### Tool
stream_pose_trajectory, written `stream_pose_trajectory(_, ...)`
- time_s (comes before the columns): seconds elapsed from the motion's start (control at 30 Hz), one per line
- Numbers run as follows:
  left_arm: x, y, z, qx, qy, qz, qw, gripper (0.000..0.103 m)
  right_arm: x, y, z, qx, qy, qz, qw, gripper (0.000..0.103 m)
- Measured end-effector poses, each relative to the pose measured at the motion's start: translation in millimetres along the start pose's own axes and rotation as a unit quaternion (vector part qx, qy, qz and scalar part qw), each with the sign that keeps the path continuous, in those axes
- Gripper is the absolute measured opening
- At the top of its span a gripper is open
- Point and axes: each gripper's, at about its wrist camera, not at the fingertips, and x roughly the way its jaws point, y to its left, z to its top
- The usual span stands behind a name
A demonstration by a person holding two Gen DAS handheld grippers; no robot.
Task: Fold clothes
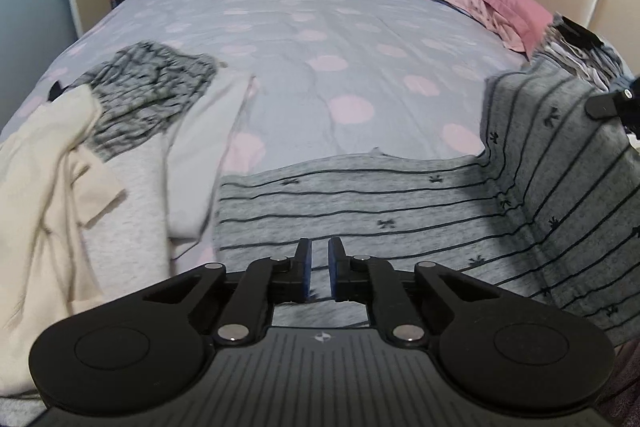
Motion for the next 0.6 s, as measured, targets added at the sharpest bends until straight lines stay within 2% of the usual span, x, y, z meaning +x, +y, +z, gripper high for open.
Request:
stream_pose_trajectory(0.37, -4.1, 30.8, -16.3, -0.016, 0.007, 0.008, 0.9998, 0.004, 126.6, 71.7, -16.6, -0.033, 0.092, 0.048, 0.994, 0.008)
stream_pose_trajectory(0.6, -3.0, 44.2, -16.7, -0.027, 0.011, 0.029, 0.9992, 0.004, 197.9, 96.9, -22.6, -0.044, 0.12, 0.031, 0.991, 0.008)
